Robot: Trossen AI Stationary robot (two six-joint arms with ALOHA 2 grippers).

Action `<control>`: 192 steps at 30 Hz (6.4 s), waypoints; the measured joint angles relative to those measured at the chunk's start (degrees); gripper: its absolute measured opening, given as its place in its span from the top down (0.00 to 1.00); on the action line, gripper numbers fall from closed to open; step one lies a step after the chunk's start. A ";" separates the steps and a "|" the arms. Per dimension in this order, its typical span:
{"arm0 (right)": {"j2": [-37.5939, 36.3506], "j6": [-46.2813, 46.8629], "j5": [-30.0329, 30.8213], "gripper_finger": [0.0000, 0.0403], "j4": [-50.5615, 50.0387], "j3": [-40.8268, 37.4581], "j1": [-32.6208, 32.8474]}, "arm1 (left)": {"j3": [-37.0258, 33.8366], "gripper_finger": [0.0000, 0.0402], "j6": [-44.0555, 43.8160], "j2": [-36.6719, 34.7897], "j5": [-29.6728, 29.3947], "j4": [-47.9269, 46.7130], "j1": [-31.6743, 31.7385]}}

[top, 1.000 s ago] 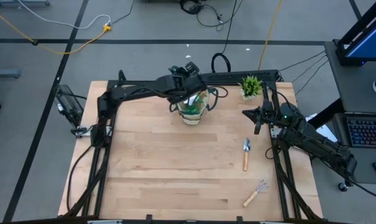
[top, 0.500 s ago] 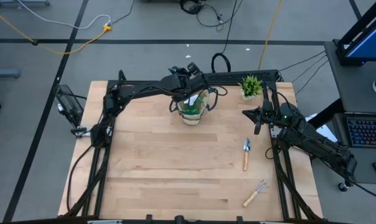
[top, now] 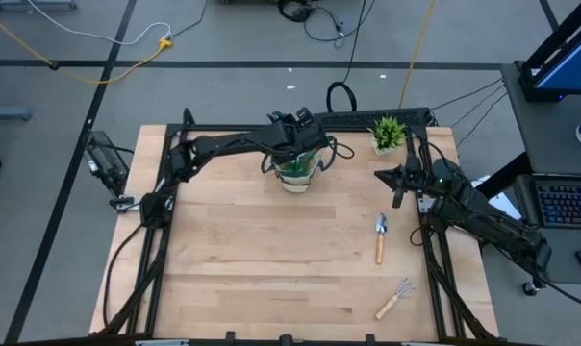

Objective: Pick & Place Garden tools in Gardening bag
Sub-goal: Put the green shear scissors into the gardening bag, then put the brown trowel into the gardening bag

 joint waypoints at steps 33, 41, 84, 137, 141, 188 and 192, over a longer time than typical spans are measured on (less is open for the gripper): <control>0.00 -1.29 0.07 1.00 -0.48 -0.03 0.02 | 0.02 0.87 8.01 1.04 -3.23 10.56 -2.70; 0.00 1.00 0.03 1.00 1.53 -4.15 0.00 | 0.02 0.87 7.75 1.04 -1.29 9.51 -3.10; -0.02 6.25 -2.99 1.00 18.16 -8.81 0.02 | 0.02 0.83 0.45 2.31 2.69 5.80 -2.55; 0.00 8.92 -3.12 1.00 20.71 -8.72 0.00 | 0.02 0.54 -20.98 -12.66 -3.12 9.43 -2.35; -0.02 11.30 -3.28 1.00 22.00 -8.72 0.00 | 0.02 0.54 -34.76 -17.36 0.30 3.97 -2.16; 14.06 2.74 -13.88 1.00 -29.30 30.96 0.04 | -58.69 0.54 -96.90 -79.70 32.55 20.62 -8.81; 17.82 1.42 -11.45 1.00 -34.40 36.43 0.06 | -64.57 0.54 -96.92 -83.50 32.57 24.84 -9.23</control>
